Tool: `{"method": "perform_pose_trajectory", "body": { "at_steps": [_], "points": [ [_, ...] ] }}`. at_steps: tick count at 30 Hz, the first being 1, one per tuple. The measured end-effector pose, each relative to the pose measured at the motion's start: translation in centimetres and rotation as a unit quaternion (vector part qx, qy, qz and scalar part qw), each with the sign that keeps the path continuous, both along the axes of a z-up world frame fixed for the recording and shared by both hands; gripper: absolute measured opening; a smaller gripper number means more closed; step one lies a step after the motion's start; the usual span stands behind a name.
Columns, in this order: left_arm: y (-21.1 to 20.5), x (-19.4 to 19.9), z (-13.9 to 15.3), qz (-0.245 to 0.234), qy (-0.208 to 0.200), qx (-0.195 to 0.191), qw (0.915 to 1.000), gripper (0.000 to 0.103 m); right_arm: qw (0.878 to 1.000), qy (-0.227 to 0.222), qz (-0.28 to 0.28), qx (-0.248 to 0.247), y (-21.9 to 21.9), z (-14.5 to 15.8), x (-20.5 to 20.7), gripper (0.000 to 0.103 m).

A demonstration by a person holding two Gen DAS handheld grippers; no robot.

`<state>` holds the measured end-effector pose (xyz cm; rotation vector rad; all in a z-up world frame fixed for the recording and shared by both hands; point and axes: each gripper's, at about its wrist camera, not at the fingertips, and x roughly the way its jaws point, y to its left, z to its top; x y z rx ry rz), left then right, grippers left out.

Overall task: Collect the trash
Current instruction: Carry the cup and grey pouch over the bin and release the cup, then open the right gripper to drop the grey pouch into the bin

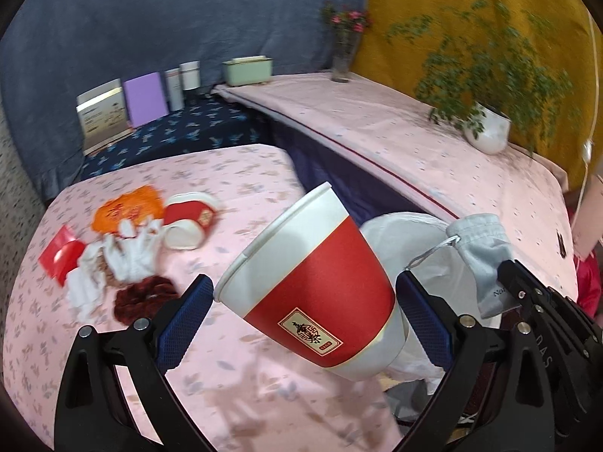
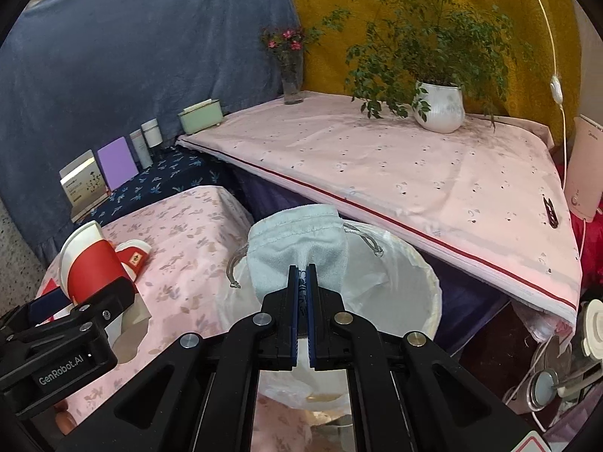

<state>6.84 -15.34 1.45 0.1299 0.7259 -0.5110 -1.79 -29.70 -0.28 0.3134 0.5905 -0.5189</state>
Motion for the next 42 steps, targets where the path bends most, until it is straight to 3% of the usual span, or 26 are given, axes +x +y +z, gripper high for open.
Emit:
{"method": "perform_pose_trajectory", "body": {
  "at_steps": [11,14,24,34,40,42],
  "points": [
    [-8.1,0.4,-3.0,-0.111,0.018,0.009,0.9936,0.094,0.999,0.017,-0.042,0.020,-5.3,-2.5,-0.7,0.004],
    [-9.7,0.8,-4.0,-0.137,0.042,0.010,0.9896,0.094,0.998,0.020,-0.052,0.025,-6.3,-3.0,-0.8,0.004],
    [-10.5,1.9,-5.9,-0.138,0.069,0.003,0.9880,0.096,0.998,0.023,-0.059,0.027,-7.7,-3.9,-0.3,0.004],
    [-8.4,3.1,-5.6,-0.091,0.049,0.009,0.9946,0.096,0.998,0.028,-0.040,0.028,-6.9,-4.0,1.5,0.004],
    [-6.9,3.6,-5.4,-0.064,0.039,0.014,0.9971,0.096,0.999,0.024,-0.027,0.023,-5.7,-3.6,2.6,0.015],
    [-6.4,3.7,-5.3,-0.057,0.035,0.018,0.9976,0.096,0.999,0.020,-0.026,0.019,-5.3,-3.4,2.7,0.032]
  ]
}}
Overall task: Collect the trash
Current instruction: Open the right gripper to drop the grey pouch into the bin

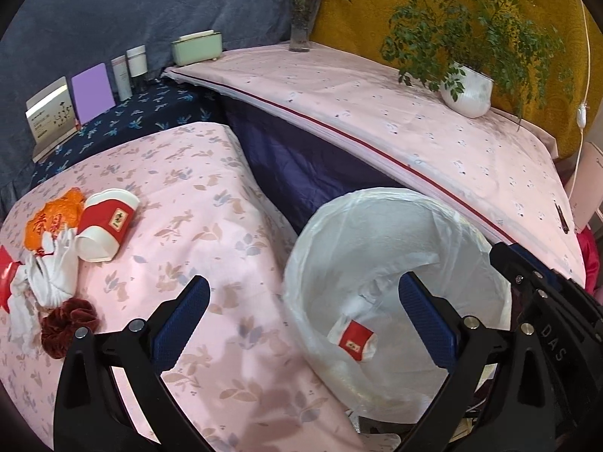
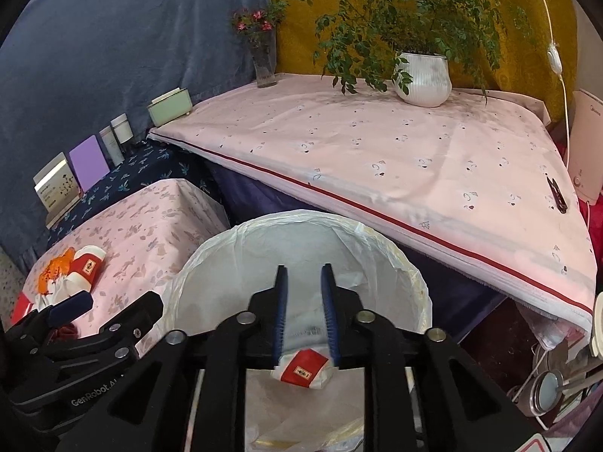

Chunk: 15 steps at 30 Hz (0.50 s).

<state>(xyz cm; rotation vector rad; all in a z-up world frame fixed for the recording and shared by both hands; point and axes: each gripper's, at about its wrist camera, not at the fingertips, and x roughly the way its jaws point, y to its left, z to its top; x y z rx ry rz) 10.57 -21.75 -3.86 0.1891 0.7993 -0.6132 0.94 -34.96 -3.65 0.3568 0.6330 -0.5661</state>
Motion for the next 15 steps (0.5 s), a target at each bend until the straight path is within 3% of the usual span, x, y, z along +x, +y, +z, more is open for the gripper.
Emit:
{"method": "perform_pose_trajectory", "body": {
  "at_steps": [15],
  "points": [
    [6.4,0.6,1.3,0.065,-0.012,-0.007,0.9978,0.096,0.999,-0.019,0.036,-0.019,4.8,2.6,0.5,0.048]
  ]
}}
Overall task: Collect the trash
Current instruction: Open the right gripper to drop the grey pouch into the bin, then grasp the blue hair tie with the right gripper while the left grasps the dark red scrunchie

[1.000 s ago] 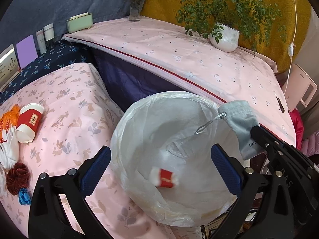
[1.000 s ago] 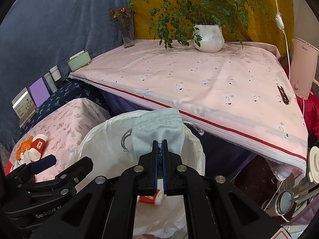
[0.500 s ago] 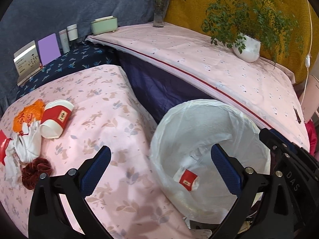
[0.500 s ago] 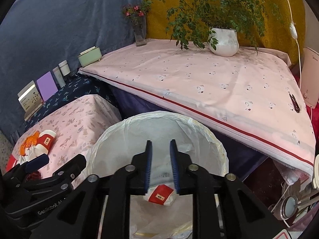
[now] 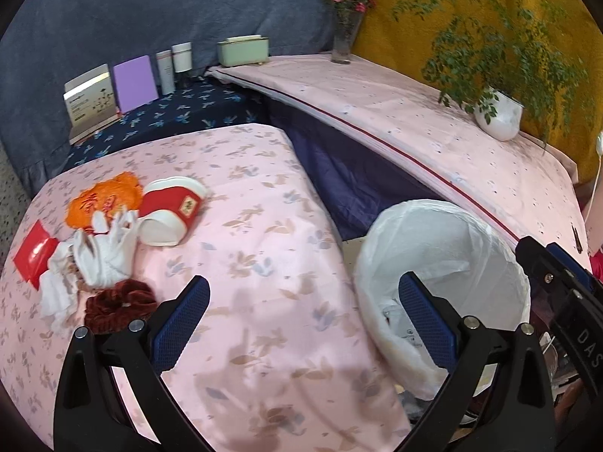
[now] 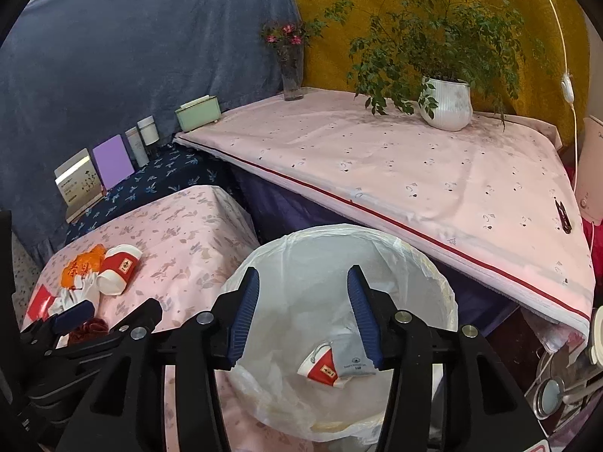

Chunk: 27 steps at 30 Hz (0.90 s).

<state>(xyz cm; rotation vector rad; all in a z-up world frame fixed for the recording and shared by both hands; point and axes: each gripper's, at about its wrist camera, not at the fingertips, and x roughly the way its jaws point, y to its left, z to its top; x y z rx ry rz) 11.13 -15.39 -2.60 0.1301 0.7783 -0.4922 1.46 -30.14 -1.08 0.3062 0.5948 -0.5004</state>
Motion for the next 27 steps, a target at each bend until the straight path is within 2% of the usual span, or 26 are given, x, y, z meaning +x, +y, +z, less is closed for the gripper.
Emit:
{"method": "perform_pose_trajectory", "body": {
  "at_steps": [18,27],
  "points": [
    [9.6,1.0,1.0,0.093,-0.009,0.002,0.9956,0.096,0.997,0.006,0.081,-0.007,8.4,0.7,1.9,0.048],
    [14.7,1.7,0.3,0.138,-0.002,0.009,0.9904,0.096,0.992,0.020,0.122,-0.004,12.7,0.0,3.2,0.049]
  ]
}}
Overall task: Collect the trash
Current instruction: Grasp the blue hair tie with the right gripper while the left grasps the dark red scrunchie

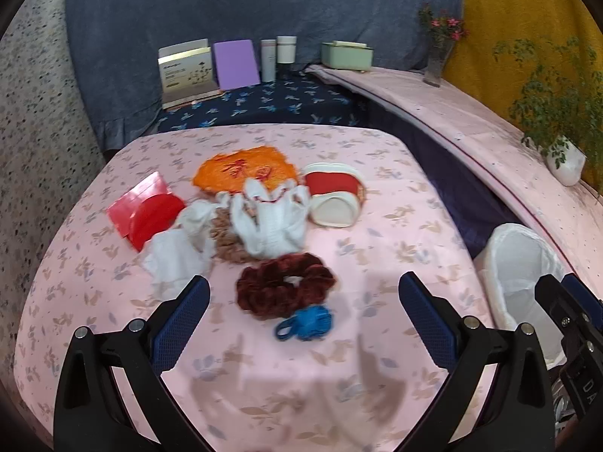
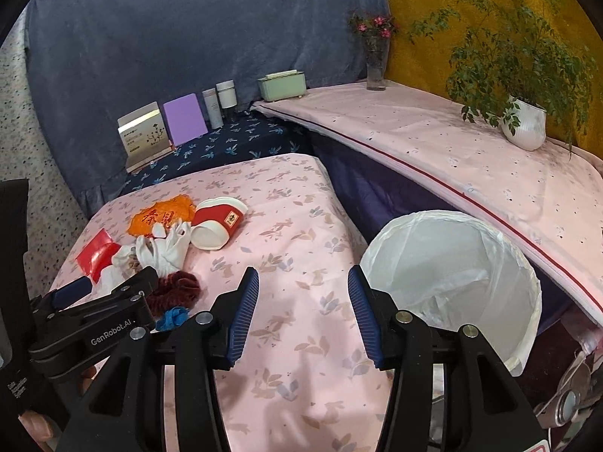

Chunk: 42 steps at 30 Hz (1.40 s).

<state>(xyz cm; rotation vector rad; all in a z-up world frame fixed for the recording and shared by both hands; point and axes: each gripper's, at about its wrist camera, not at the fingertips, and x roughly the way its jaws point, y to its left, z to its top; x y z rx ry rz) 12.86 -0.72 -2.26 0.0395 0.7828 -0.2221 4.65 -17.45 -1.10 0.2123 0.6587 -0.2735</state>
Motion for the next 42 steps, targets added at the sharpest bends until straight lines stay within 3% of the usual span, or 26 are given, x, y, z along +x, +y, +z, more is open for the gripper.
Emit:
{"method": "perform_pose_trajectory", "body": {
  "at_steps": [6,15,31,34,39,42],
  "points": [
    [3.4,0.8,-1.0,0.029,0.007,0.015,0.9994,0.096,0.999,0.014,0.028,0.007,2.7,-1.0,1.3,0.049],
    [7.5,2.5,-2.3,0.066,0.024,0.008,0.9975,0.096,0.997,0.043,0.065,0.027,6.2,-3.6,3.9,0.049],
    [10.9,5.0,-4.3,0.085,0.042,-0.007,0.9955,0.096,0.988,0.100,0.113,0.036,11.2,-8.8,8.5,0.048],
    [11.0,5.4,-4.6,0.082,0.046,-0.006,0.9956,0.096,0.987,0.106,0.117,0.036,11.5,-9.5,9.1,0.045],
    [10.1,5.7,-5.0,0.067,0.050,-0.005,0.9965,0.096,0.985,0.108,0.126,0.047,11.6,-10.2,9.6,0.025],
    [9.2,6.0,-5.2,0.056,0.054,-0.006,0.9969,0.096,0.986,0.102,0.127,0.046,11.4,-10.0,9.4,0.022]
  ]
}}
